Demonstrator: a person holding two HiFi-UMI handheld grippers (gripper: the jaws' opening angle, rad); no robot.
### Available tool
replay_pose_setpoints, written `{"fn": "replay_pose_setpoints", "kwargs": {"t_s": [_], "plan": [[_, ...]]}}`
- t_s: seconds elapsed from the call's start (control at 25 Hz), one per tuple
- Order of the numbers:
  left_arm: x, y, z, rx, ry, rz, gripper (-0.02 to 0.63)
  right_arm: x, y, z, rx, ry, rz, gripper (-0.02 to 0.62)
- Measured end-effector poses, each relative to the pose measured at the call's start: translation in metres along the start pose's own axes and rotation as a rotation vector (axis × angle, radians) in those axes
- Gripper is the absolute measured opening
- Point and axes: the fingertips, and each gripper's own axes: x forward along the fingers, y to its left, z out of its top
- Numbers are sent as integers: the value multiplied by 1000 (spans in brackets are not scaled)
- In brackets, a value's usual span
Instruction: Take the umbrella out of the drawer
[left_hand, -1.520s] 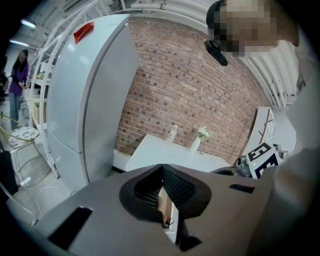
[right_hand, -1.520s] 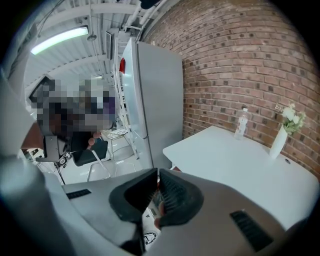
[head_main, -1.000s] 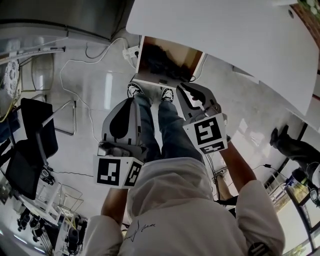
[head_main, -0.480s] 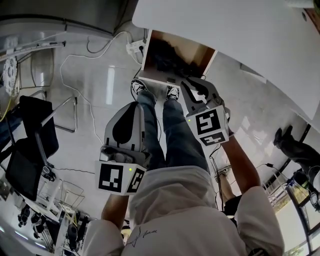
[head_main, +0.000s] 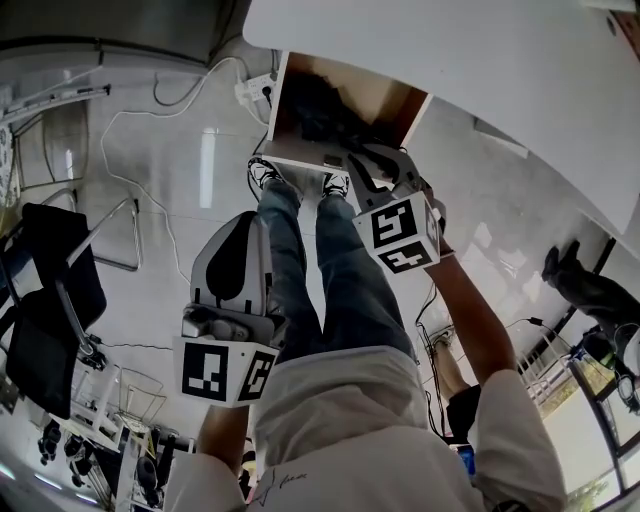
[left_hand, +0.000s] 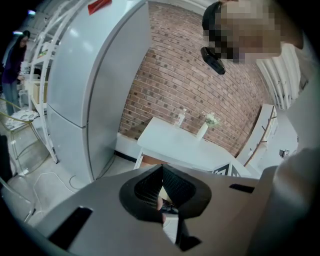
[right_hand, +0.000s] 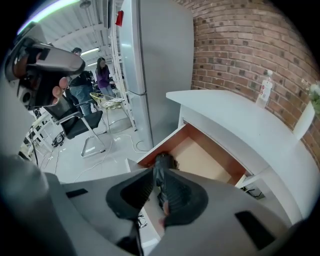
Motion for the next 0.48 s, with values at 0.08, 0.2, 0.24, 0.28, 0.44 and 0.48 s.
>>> {"fn": "replay_pose_setpoints", "kwargs": {"t_s": [0.08, 0.2, 0.24, 0.28, 0.44, 0.48], "plan": [[3, 2, -4, -11, 4, 4, 17, 9, -2, -4, -8, 12, -3, 78], [5, 2, -10, -21, 8, 1, 17, 20, -2, -11, -21, 31, -1, 84], [6, 2, -11, -24, 10, -2, 17, 23, -2, -14, -23, 38, 0, 84], [7, 2, -13, -27, 13, -4, 17, 26, -3, -17, -27, 45, 1, 87], [9, 4, -20, -35, 20, -6, 17, 40, -3, -27, -43, 71, 4, 95], [10, 6, -22, -36, 21, -6, 17, 43, -3, -29, -46, 76, 5, 95]]}}
